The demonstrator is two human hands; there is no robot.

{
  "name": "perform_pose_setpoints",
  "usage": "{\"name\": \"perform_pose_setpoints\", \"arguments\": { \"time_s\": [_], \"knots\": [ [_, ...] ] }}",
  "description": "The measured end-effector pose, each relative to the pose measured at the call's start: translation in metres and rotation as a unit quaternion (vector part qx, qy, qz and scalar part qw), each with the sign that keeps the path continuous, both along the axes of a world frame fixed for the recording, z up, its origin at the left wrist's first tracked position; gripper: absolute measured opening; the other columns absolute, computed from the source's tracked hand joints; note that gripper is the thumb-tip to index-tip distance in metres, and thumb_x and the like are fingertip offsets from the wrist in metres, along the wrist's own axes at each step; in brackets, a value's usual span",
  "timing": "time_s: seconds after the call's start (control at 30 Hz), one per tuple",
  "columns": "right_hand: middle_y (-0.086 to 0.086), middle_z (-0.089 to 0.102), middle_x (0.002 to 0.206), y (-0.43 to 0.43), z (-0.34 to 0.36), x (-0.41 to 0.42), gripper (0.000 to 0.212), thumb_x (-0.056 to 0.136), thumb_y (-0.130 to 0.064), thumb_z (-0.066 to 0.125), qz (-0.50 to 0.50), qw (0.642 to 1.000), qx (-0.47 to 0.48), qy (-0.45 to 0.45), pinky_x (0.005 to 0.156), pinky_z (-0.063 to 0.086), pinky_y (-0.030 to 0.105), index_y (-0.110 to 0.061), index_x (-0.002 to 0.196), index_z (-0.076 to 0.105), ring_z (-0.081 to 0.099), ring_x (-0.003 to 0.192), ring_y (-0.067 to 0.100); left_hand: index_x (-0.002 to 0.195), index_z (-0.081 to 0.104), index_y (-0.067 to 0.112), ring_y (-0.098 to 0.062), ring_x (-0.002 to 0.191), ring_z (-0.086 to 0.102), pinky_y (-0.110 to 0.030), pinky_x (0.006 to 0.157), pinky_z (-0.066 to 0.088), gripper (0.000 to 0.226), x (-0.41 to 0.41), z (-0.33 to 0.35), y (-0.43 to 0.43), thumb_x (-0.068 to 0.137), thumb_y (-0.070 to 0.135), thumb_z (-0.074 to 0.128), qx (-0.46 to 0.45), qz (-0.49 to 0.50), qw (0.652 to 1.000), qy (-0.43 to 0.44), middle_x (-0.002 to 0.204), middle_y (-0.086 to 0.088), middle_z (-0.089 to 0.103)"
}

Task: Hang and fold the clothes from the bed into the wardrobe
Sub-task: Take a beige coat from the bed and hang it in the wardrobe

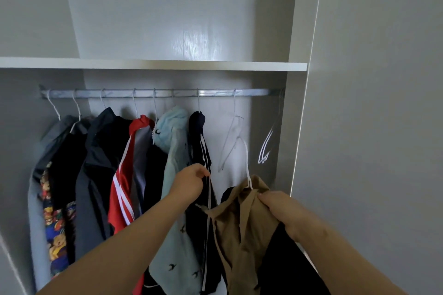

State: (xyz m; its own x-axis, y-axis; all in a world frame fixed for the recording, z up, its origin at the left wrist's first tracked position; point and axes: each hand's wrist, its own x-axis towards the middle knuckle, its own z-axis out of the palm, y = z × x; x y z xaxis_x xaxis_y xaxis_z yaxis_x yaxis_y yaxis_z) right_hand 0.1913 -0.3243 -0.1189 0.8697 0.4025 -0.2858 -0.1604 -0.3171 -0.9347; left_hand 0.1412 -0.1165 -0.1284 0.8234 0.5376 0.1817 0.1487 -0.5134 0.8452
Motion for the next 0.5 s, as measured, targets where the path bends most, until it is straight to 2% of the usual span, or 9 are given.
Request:
{"name": "perform_pose_setpoints", "arguments": {
  "time_s": [0.1,0.17,0.27,0.33,0.4,0.5],
  "knots": [
    [0.012,0.063,0.103,0.03,-0.001,0.005,0.026,0.097,-0.026,0.045,0.021,1.0,0.0,0.006,0.086,0.047,0.031,-0.009,0.106,0.062,0.058,0.096,0.026,0.086,0.06,0.019,-0.019,0.088,0.053,-0.021,0.059,0.039,0.042,0.025,0.011,0.025,0.08,-0.014,0.035,0.068,-0.001,0.998,-0.012,0.098,-0.006,0.056],
    [0.014,0.063,0.106,0.049,0.0,0.013,0.026,0.097,-0.026,0.045,0.02,1.0,0.002,0.008,0.087,0.046,0.03,-0.008,0.105,0.061,0.058,0.099,0.027,0.104,0.061,0.015,-0.018,0.084,0.05,-0.021,0.06,0.039,0.045,0.044,0.014,0.04,0.081,-0.013,0.034,0.113,-0.002,0.994,-0.002,0.112,-0.013,0.05],
    [0.015,0.062,0.108,0.077,-0.001,0.026,0.027,0.097,-0.027,0.045,0.019,1.0,0.004,0.014,0.087,0.048,0.03,-0.007,0.108,0.061,0.058,0.1,0.028,0.118,0.056,0.021,-0.019,0.103,0.046,-0.024,0.081,0.041,0.047,0.068,0.012,0.06,0.085,-0.006,0.037,0.165,-0.008,0.986,0.035,0.131,-0.007,0.037],
    [0.01,0.063,0.101,0.094,0.0,0.033,0.025,0.097,-0.029,0.044,0.02,1.0,-0.003,0.014,0.076,0.047,0.026,-0.011,0.101,0.062,0.059,0.093,0.023,0.124,0.053,0.025,-0.023,0.117,0.041,-0.031,0.095,0.041,0.046,0.083,0.01,0.07,0.089,0.0,0.038,0.194,-0.016,0.978,0.068,0.141,-0.003,0.029],
    [0.006,0.061,0.095,0.11,0.0,0.042,0.023,0.098,-0.03,0.042,0.015,1.0,-0.022,0.009,0.071,0.045,0.024,-0.016,0.093,0.06,0.057,0.088,0.02,0.128,0.049,0.029,-0.025,0.127,0.031,-0.035,0.101,0.037,0.047,0.096,0.009,0.078,0.091,0.004,0.039,0.223,-0.022,0.968,0.115,0.149,0.0,0.017],
    [0.007,0.06,0.1,0.13,-0.004,0.061,0.026,0.097,-0.029,0.042,-0.014,0.999,-0.038,-0.007,0.078,0.045,0.027,-0.011,0.107,0.059,0.056,0.092,0.021,0.131,0.048,0.031,-0.028,0.136,0.019,-0.037,0.106,0.033,0.05,0.108,0.007,0.095,0.09,0.003,0.039,0.268,-0.034,0.942,0.2,0.156,0.001,0.002]
  ]
}}
